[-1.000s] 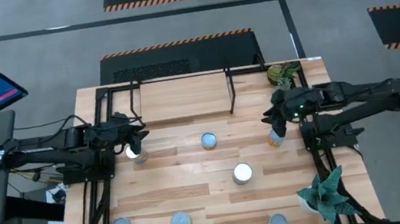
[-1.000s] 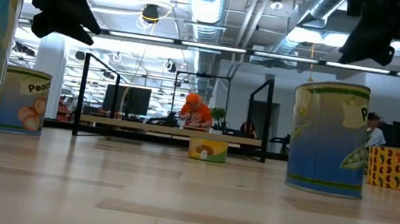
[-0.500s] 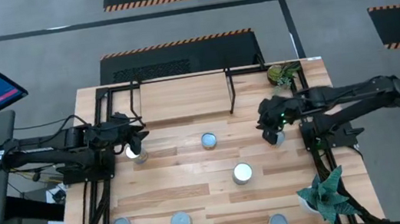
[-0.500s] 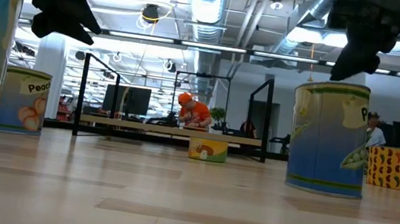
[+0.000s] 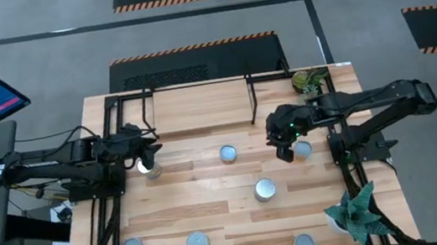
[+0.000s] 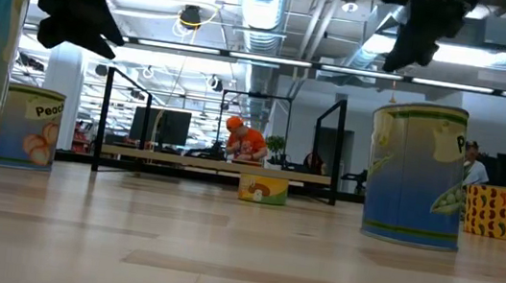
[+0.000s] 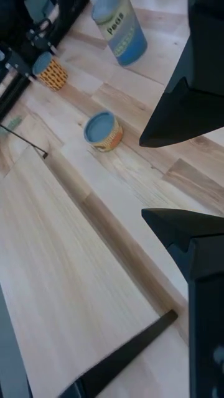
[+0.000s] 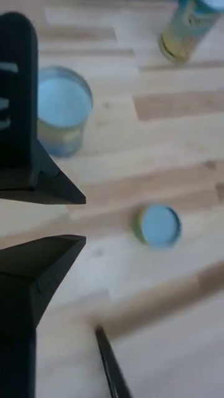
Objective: Pick and place cans onto a shelf
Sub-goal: Put the canned peas on the shelf
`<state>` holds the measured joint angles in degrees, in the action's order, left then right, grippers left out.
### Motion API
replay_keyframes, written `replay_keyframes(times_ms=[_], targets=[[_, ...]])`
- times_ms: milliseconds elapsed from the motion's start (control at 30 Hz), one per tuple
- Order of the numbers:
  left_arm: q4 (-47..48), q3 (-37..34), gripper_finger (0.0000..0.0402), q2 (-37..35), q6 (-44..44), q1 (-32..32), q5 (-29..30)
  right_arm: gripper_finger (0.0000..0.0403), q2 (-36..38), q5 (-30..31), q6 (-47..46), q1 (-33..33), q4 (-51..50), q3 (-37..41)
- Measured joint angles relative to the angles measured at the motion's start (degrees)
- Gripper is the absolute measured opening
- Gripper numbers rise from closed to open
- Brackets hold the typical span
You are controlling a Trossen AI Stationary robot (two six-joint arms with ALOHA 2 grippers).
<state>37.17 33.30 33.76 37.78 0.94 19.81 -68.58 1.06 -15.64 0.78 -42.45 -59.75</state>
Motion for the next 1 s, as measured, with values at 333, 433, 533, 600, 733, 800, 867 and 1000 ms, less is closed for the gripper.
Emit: replay_keyframes(times_ms=[333,433,533,600,733,800,867,1000], targets=[[1.47,0.0,0.0163,0.0,-2.52,0.01,0.0,0.0197,-6.75,-8.57,-0.99,0.04,1.72,-0.02],[1.52,0.0,0.0163,0.01,-2.78,0.01,0.0,0.0216,-7.79,-8.61,-1.36,0.04,1.7,-0.04],[1.55,0.0,0.0163,0.0,-2.8,0.01,0.0,0.0225,-8.88,-10.22,-1.93,0.37,1.55,-0.04],[1.58,0.0,0.0163,0.0,-2.8,0.01,0.0,0.0227,-10.05,-12.38,-1.93,1.09,1.68,-0.04],[1.6,0.0,0.0163,0.0,-2.81,0.01,0.0,0.0226,-12.72,-16.71,-2.04,3.21,2.18,-0.04],[1.66,0.0,0.0163,0.0,-2.82,0.01,0.0,0.0224,-13.94,-17.63,-2.05,4.52,2.16,-0.04],[1.83,0.0,0.0163,0.02,-2.82,0.01,0.02,0.0223,-15.48,-17.67,-2.04,5.81,2.22,-0.04],[2.38,0.0,0.0163,0.02,-2.82,0.01,0.02,0.022,-18.0,-17.64,-2.67,7.46,2.72,-0.04]])
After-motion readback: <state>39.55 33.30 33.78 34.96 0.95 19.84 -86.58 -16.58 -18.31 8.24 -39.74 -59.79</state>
